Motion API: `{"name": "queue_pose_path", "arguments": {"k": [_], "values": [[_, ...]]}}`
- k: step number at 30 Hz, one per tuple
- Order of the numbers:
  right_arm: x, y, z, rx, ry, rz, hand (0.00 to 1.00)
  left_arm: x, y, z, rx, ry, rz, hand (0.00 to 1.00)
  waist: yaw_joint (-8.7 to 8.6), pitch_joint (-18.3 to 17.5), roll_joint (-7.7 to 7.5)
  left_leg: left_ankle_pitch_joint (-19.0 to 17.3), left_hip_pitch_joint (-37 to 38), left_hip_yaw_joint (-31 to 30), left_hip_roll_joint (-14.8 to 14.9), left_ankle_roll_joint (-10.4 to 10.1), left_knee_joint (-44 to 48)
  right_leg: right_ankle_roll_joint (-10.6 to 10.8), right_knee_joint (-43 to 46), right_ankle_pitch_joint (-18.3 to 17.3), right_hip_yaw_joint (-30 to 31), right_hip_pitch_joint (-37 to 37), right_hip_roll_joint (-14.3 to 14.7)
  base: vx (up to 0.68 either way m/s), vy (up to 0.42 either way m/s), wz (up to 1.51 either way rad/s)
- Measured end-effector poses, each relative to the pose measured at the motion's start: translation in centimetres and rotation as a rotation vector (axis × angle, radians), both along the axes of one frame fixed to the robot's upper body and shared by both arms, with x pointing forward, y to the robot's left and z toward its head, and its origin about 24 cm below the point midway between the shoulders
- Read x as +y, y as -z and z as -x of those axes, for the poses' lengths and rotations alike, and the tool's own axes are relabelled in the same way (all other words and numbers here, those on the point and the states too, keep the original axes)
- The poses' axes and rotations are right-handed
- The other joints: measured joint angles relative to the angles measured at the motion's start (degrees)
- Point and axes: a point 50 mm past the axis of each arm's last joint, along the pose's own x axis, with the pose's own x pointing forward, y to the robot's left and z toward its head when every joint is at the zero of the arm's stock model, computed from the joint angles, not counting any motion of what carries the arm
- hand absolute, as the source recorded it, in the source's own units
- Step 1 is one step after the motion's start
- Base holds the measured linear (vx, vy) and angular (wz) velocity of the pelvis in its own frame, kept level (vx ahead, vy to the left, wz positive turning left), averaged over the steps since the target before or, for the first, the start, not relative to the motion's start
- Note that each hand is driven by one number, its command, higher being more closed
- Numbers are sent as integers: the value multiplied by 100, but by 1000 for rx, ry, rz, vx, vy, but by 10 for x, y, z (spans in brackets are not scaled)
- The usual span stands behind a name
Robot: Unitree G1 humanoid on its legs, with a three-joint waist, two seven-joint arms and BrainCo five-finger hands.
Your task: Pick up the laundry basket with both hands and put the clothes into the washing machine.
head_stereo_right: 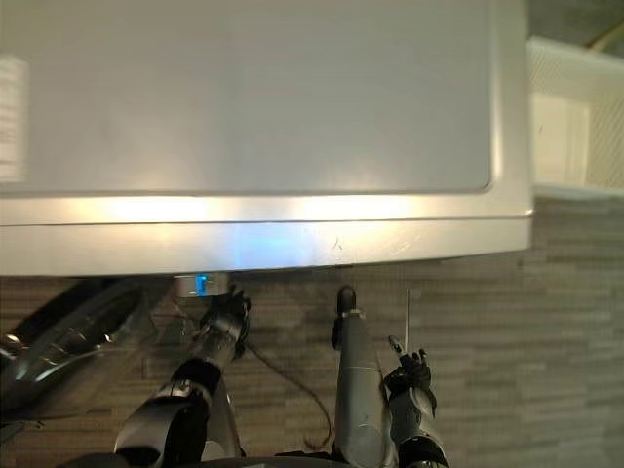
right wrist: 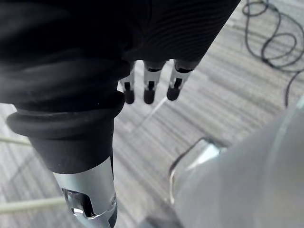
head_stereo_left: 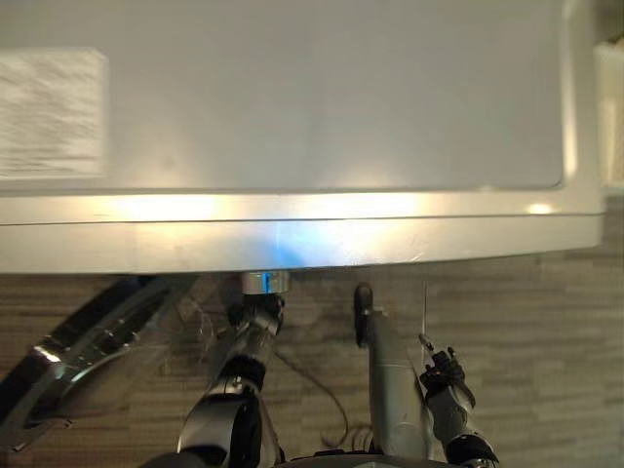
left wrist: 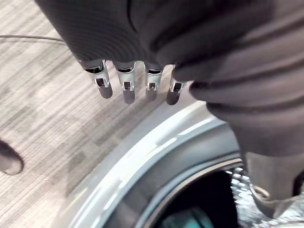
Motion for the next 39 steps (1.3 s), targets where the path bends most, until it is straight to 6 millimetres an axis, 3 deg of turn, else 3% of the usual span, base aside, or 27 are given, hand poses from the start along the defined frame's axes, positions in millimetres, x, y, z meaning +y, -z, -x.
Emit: {"name": "queue_pose_path", "arguments": {"k": [2,6,9,13,16,18,19,20,22,23,24,25,26,28,30,33,36,37,38,39], "values": [[0,9,20,50,-30,2,0,15,16,26,12,40,-55,0,66,-379,56,159,695,32,-152,-22,-546,-3,-449,64,-213,742,-101,189,-8,26],[-4,19,46,124,-47,-2,0,27,37,64,94,107,-125,0,152,-807,176,367,1571,72,-334,-78,-1269,30,-1026,143,-508,1690,-209,92,-9,21],[-6,25,57,167,-62,-5,0,32,55,95,200,127,-162,0,155,-1142,253,843,2152,113,-477,-116,-2077,33,-1702,388,-813,2340,-225,60,-26,24],[-6,30,65,215,-82,-8,0,35,71,125,317,67,-123,0,175,-1287,310,1205,2488,41,-488,-155,-2538,24,-2276,548,-1174,2957,-133,-4,-30,32],[-6,32,64,242,-115,2,0,28,80,146,387,39,-82,0,231,-1316,351,1305,2331,-99,-441,-98,-2221,-6,-2228,562,-1452,3117,-113,-86,-13,41],[-5,31,60,241,-125,-1,0,31,79,143,376,35,-93,0,234,-1359,347,1538,2290,-273,-489,-143,-2441,-124,-2249,560,-1613,3101,-164,-150,-9,40],[-3,30,55,232,-131,1,0,35,75,136,353,31,-107,0,272,-1347,261,1172,2145,-247,-402,29,-1846,-138,-2221,522,-1753,3039,-264,-172,15,15],[-7,28,52,223,-123,12,0,33,76,138,352,19,-94,0,331,-1353,285,571,1957,-127,-161,243,-415,-130,-2140,547,-1735,3041,-260,-114,45,-2],[-14,28,57,232,-98,23,0,30,77,141,360,11,-77,0,285,-1444,404,478,1987,23,222,384,813,-83,-1993,574,-1819,3039,-286,-126,198,13],[-20,28,60,238,-72,30,0,27,74,133,343,32,-89,0,269,-1527,492,467,1890,105,290,450,912,-10,-1864,618,-1875,3008,-315,-98,286,49],[-22,29,64,250,-54,25,0,25,71,127,325,40,-98,0,215,-1531,494,458,1829,222,109,527,823,1,-1833,633,-1958,2947,-395,-78,170,98],[-14,34,72,280,-34,-13,0,27,63,114,274,46,-134,0,81,-1647,302,481,1699,147,-187,565,304,88,-1813,454,-2001,2744,-430,-101,60,143],[-5,39,82,315,-20,-46,0,26,54,97,221,80,-170,0,-21,-1669,82,381,1817,-41,-454,453,-309,-263,-2164,601,-2135,2828,-429,-108,25,144],[-11,39,85,325,9,-40,0,9,46,80,162,160,-174,0,-25,-1513,325,117,1823,-50,-403,154,-434,-156,-2223,891,-2427,2921,-398,-65,156,93],[-6,42,90,351,21,-59,0,-5,30,66,60,244,-194,0,-67,-1476,302,61,1987,-4,-709,114,-986,-122,-2238,1012,-2498,2932,-554,-114,277,60],[-3,43,95,364,25,-66,0,1,12,56,-64,292,-225,0,-67,-1513,246,347,2148,-132,-1034,332,-1705,-269,-2364,1145,-2466,2937,-690,-144,129,34],[5,45,99,379,12,-86,0,23,6,61,-100,293,-289,0,-63,-1664,-8,1337,2766,-37,-1430,239,-3544,-211,-2722,1181,-2449,2810,-759,-120,-22,10],[3,44,95,367,9,-78,0,27,7,64,-96,280,-294,0,-50,-1643,15,1569,2859,20,-1461,296,-3976,-157,-2750,1162,-2406,2676,-754,-121,14,-25],[1,42,86,346,-8,-64,0,28,8,66,-88,277,-291,0,-32,-1561,82,1658,2756,65,-1471,379,-3978,-158,-2749,1188,-2296,2513,-742,-127,34,-35],[-1,41,84,342,-19,-55,0,28,10,69,-78,275,-290,0,-33,-1534,54,1671,2709,109,-1479,387,-3980,-156,-2762,1231,-2257,2466,-727,-124,36,-30]]}}
